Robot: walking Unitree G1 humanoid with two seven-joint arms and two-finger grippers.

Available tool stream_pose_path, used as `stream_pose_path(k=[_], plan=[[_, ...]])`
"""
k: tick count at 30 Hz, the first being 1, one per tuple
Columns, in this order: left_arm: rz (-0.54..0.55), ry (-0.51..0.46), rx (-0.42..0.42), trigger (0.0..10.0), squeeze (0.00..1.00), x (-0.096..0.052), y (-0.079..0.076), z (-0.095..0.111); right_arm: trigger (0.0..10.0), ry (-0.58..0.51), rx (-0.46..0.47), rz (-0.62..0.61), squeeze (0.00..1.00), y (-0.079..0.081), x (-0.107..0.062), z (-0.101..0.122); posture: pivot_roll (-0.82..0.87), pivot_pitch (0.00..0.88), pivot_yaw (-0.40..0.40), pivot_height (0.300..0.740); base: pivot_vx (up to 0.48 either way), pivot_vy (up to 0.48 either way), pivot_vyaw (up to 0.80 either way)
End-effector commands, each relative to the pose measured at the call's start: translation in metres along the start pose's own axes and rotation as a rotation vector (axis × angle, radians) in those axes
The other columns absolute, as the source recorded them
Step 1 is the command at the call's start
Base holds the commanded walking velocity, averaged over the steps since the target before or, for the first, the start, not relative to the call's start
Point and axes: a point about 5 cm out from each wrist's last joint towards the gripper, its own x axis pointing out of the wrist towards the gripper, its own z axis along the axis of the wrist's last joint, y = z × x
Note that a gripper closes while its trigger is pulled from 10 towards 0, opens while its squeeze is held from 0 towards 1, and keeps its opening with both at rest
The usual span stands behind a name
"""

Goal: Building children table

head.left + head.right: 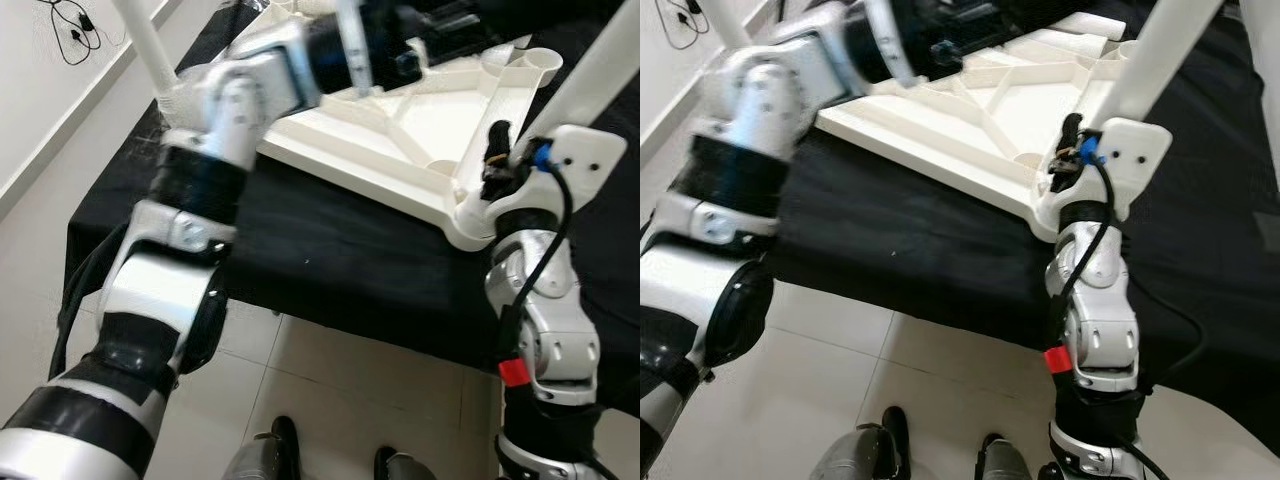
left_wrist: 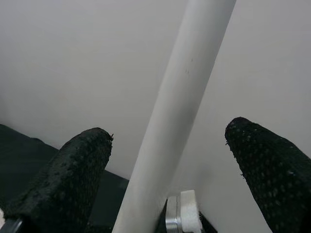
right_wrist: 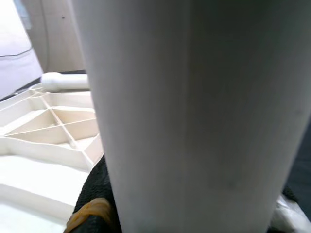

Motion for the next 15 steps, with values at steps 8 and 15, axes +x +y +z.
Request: stream_pose_path(k=[8,15], plan=[[0.005,0.013,0.081,10.0,0.00,0.010,0.004,0.004,10.0,0.218,0.005,0.156,0.00,0.030,-0.015,-0.041,0.03,0.313,0.108,0.740,0.000,0.000,0.00],[-0.056,0.016,0.061,10.0,0.00,0.014,0.001,-0.002,10.0,0.208,-0.005,0.229,0.00,0.038,-0.018,-0.039,0.03,0.313,0.108,0.740,0.000,0.000,0.00]])
